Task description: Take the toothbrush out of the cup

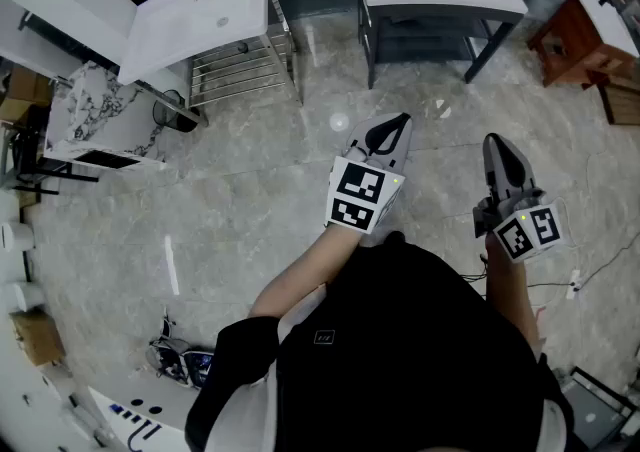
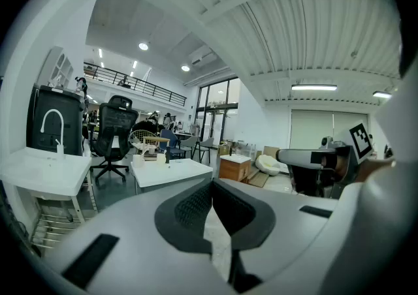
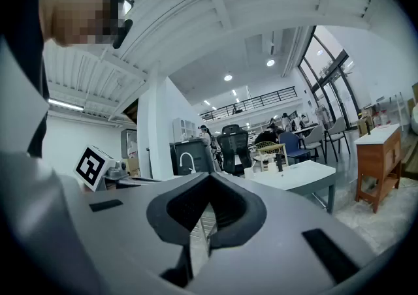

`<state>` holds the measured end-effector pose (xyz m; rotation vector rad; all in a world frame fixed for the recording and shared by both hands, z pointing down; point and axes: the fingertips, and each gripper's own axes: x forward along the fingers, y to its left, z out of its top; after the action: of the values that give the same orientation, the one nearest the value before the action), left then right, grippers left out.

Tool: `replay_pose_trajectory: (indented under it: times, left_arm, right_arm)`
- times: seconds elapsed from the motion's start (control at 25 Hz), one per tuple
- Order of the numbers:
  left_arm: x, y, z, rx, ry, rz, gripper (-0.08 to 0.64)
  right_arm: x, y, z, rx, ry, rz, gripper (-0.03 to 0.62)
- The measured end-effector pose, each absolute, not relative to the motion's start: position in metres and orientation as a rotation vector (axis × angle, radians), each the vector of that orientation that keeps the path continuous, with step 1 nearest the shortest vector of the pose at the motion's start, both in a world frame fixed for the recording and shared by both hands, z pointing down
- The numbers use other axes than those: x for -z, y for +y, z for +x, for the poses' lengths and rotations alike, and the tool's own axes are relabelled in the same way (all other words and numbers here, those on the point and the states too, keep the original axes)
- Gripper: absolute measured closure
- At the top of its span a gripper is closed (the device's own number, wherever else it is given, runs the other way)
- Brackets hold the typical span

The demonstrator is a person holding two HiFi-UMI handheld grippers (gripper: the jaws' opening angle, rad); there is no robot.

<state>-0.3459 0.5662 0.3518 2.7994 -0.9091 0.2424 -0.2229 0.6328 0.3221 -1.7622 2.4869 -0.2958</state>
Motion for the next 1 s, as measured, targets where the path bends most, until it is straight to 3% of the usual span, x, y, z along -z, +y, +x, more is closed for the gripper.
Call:
replay_pose_trajectory:
  times: [1.0]
  left_arm:
    - [-0.363,0.53,-0.417,-0.262,-1.017,2.757,0.545]
  right_arm:
    - [-0.331,0.581,-0.311,0.447,2.553,-1.445,0.565]
